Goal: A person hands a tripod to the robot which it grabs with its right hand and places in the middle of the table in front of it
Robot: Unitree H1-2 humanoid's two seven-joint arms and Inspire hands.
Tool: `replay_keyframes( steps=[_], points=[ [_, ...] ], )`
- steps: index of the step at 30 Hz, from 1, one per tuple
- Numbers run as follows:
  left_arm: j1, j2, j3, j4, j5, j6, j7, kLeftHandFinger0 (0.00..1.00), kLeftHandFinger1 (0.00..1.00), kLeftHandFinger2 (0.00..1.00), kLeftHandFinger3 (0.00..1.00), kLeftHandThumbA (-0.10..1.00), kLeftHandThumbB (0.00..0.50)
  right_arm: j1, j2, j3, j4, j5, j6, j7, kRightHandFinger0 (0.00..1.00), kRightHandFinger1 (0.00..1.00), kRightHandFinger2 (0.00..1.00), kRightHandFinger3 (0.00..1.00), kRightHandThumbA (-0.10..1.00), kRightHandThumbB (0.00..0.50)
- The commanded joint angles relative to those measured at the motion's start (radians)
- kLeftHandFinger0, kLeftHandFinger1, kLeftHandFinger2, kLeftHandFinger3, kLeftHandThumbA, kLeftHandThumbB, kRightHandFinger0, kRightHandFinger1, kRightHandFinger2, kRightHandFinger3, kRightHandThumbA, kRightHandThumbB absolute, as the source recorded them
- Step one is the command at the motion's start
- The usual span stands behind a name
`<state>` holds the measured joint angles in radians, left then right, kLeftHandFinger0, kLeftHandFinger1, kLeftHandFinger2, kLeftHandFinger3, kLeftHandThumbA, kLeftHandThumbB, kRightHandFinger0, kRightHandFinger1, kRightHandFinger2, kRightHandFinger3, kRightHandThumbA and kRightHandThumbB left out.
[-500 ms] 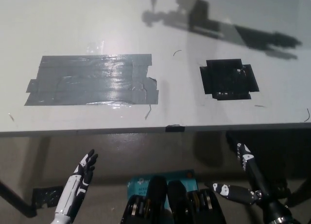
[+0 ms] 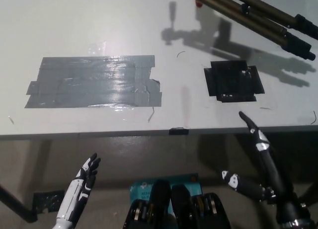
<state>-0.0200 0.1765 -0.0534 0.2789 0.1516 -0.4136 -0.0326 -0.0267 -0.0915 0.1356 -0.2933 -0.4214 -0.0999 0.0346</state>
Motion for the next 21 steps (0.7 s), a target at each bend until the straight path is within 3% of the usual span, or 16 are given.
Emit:
replay_keyframes(
  steps=[1,5,11,14,21],
  points=[
    [-0.016,0.022,0.0,-0.017,0.017,-0.056,0.014,1.0,1.0,1.0,1.0,1.0,0.28,-0.208,0.047,0.01,-0.213,-0.49,0.145,0.022,1.0,1.0,1.0,1.0,0.86,0.36],
    [-0.011,0.021,-0.007,-0.019,0.013,-0.056,0.013,1.0,1.0,1.0,1.0,1.0,0.284,-0.343,0.037,0.013,-0.086,-0.563,0.248,0.032,1.0,1.0,1.0,1.0,0.89,0.355],
    [0.023,0.017,-0.006,-0.036,0.01,-0.056,0.009,1.0,1.0,1.0,1.0,1.0,0.284,-0.492,0.005,0.01,0.159,-0.547,0.32,-0.043,1.0,1.0,1.0,1.0,0.91,0.332],
    [0.022,0.018,-0.004,-0.035,0.013,-0.056,0.012,1.0,1.0,1.0,1.0,1.0,0.29,-0.572,-0.014,0.012,0.26,-0.555,0.354,-0.055,1.0,1.0,1.0,1.0,0.98,0.331],
    [0.016,0.018,-0.007,-0.03,0.006,-0.056,0.01,1.0,1.0,1.0,1.0,1.0,0.296,-0.725,-0.041,0.002,0.424,-0.535,0.398,-0.085,1.0,1.0,1.0,1.0,0.95,0.341]
  ],
)
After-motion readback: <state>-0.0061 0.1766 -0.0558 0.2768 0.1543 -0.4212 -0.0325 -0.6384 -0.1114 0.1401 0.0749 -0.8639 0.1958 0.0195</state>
